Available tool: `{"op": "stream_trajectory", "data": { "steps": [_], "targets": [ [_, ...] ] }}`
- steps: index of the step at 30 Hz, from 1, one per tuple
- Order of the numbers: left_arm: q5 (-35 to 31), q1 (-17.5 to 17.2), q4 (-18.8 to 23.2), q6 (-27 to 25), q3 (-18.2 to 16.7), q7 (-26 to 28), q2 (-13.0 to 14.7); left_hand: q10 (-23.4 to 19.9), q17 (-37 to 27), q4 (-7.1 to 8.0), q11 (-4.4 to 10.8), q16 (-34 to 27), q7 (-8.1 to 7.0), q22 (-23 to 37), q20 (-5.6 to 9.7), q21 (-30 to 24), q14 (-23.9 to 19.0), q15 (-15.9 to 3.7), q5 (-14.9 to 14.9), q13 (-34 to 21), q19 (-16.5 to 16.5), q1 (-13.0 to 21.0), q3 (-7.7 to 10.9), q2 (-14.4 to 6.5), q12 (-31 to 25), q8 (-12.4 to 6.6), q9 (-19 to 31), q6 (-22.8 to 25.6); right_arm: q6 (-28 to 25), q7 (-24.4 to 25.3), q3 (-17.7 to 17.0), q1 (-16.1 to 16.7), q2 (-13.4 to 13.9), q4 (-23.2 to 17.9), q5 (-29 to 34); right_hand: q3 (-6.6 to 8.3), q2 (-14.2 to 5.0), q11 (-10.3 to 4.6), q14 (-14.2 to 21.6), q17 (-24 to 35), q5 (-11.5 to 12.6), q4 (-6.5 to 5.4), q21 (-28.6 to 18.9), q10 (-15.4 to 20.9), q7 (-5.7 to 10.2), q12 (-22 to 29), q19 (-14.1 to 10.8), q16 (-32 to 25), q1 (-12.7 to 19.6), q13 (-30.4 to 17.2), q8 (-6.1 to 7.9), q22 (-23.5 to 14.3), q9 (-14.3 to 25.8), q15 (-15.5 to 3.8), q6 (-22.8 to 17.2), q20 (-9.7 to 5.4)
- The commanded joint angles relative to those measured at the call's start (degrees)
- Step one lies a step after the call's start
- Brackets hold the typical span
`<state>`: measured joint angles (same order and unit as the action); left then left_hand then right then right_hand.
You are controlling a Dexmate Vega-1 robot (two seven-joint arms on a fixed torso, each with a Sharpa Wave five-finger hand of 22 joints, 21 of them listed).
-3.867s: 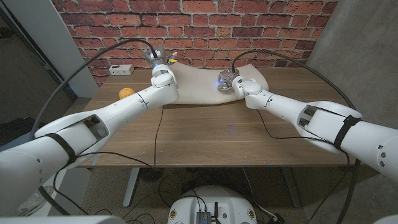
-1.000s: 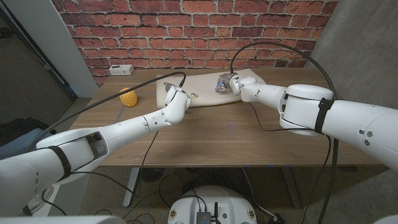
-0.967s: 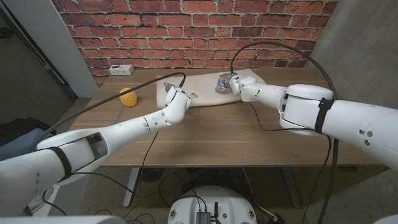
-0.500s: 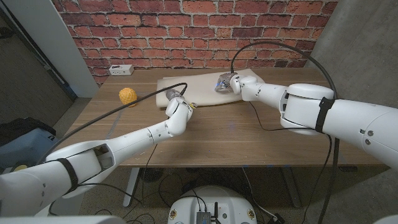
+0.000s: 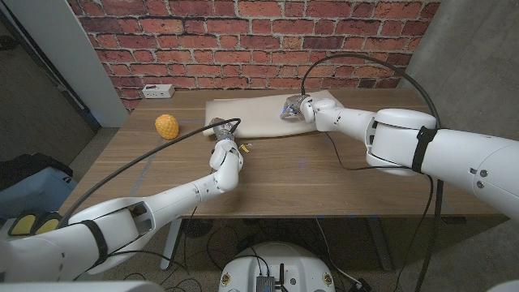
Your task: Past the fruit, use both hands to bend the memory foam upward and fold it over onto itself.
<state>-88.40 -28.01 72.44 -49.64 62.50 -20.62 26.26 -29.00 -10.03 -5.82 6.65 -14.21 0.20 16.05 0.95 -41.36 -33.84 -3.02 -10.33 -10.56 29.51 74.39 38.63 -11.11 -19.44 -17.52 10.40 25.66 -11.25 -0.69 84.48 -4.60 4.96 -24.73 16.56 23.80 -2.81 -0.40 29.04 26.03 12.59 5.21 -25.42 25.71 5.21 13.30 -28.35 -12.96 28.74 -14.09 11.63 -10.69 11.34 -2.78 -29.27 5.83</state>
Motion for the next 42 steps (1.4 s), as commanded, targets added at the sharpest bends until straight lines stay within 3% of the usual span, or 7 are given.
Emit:
{"op": "stream_trajectory", "data": {
  "steps": [1, 12, 13, 14, 23, 29, 42],
  "targets": [
    [3.04, 1.69, -1.86, 0.25, 1.26, 20.3, 3.8, -3.98, -0.28, 0.0, 1.06, -0.33, -0.87, 0.3, 1.13, -2.74, -3.72, -7.1, 0.12, -0.23, 1.05, -1.2, 1.26, -0.07, -0.54, -0.54, 0.25, 4.94, -0.66, -0.09, -0.7, 0.93, 0.24, 0.01, -0.4, 0.11, -0.9, 0.19, -0.18, -0.04, 0.27, -0.57, 0.11, 0.53, -0.03, -0.34, -0.37, -0.55, -0.08, -0.14, 0.4, -0.16, 0.18, -3.35, -0.56, 0.04],
    [0.76, 5.13, 0.03, 4.72, 2.09, 26.79, 7.92, -6.47, -0.35, -0.03, 1.7, -0.28, -2.54, 0.24, 3.36, -4.58, -5.82, -8.88, 0.31, -0.37, 1.13, -1.89, 1.87, 0.07, -0.53, -0.35, 0.29, 7.76, -1.92, 0.95, -1.81, 2.3, 0.07, 0.01, -0.03, -0.29, -0.61, 0.72, -0.34, -0.35, 0.0, -0.23, 0.28, 0.54, -0.08, -0.44, -0.17, -0.45, -0.12, -0.07, 0.18, -0.15, 0.17, -3.22, -0.2, 0.03],
    [0.47, 5.39, 0.16, 5.17, 2.11, 27.3, 8.14, -6.54, -0.36, -0.02, 1.73, -0.26, -2.69, 0.23, 3.49, -4.63, -5.86, -8.92, 0.31, -0.38, 1.07, -1.93, 1.89, 0.08, -0.51, -0.34, 0.29, 7.86, 3.55, 1.75, -1.73, 1.5, -4.72, 10.08, -0.4, -0.33, -0.6, 0.56, -0.35, -0.37, -0.03, -0.2, 0.29, 0.55, -0.09, -0.44, -0.17, -0.46, -0.12, -0.06, 0.18, -0.15, 0.17, -3.25, -0.21, 0.03],
    [0.35, 5.66, 0.46, 5.92, 2.11, 27.94, 8.51, -6.55, -0.36, -0.01, 1.75, -0.24, -2.85, 0.22, 3.57, -4.68, -5.89, -8.99, 0.31, -0.39, 0.98, -1.98, 1.91, 0.1, -0.47, -0.32, 0.29, 7.97, 0.3, 1.49, -1.75, 2.14, -1.84, 4.11, -0.19, -0.35, -0.58, 0.57, -0.34, -0.39, -0.04, -0.16, 0.29, 0.51, -0.11, -0.46, -0.17, -0.46, -0.1, -0.06, 0.16, -0.15, 0.17, -3.23, -0.18, 0.04],
    [-2.27, 9.32, 1.06, 12.62, 2.34, 31.35, 10.39, -7.03, -0.41, 0.07, 2.21, 0.06, -3.52, 0.08, 4.27, -5.28, -6.02, -9.52, 0.32, -0.45, 0.65, -2.43, 2.04, 0.2, -0.22, 0.02, 0.3, 8.53, -1.57, 3.38, -3.0, 3.47, -1.64, 3.53, 1.33, -0.43, -0.62, 0.62, -0.36, -0.52, -0.12, 0.14, 0.34, 0.56, -0.13, -0.49, -0.18, -0.47, 0.15, -0.02, 0.09, -0.15, 0.16, -3.22, -0.09, 0.04],
    [-3.54, 12.56, 0.19, 17.49, 2.48, 32.41, 10.13, -6.63, -0.45, 0.12, 2.45, 0.44, -3.75, -0.08, 4.9, -5.68, -5.69, -9.71, 0.32, -0.48, 0.28, -2.81, 2.11, 0.27, 0.29, 0.61, 0.31, 8.17, -7.6, 2.39, -5.45, 5.91, 3.99, -8.64, 4.21, -0.49, -0.56, 0.56, -0.37, -0.67, -0.16, 0.46, 0.37, 0.59, -0.14, -0.52, -0.2, -0.46, 0.42, 0.01, 0.09, -0.15, 0.16, -3.22, -0.14, 0.03],
    [-3.43, 19.07, -4.74, 24.33, 4.56, 40.21, 6.66, -5.84, -0.54, 0.3, 2.88, 1.19, -3.95, -0.51, 5.86, -6.54, -4.99, -9.82, 0.29, -0.56, -0.56, -3.75, 2.18, 0.36, 1.36, 1.92, 0.33, 7.25, -10.52, 0.32, -9.07, 9.24, 8.91, -18.74, 8.93, -0.72, -0.23, 0.35, -0.46, -1.02, -0.25, 1.06, 0.44, 0.37, -0.03, -0.67, -0.26, -0.38, 0.82, 0.07, 0.04, -0.14, 0.15, -3.32, -0.14, -0.01]
  ]
}}
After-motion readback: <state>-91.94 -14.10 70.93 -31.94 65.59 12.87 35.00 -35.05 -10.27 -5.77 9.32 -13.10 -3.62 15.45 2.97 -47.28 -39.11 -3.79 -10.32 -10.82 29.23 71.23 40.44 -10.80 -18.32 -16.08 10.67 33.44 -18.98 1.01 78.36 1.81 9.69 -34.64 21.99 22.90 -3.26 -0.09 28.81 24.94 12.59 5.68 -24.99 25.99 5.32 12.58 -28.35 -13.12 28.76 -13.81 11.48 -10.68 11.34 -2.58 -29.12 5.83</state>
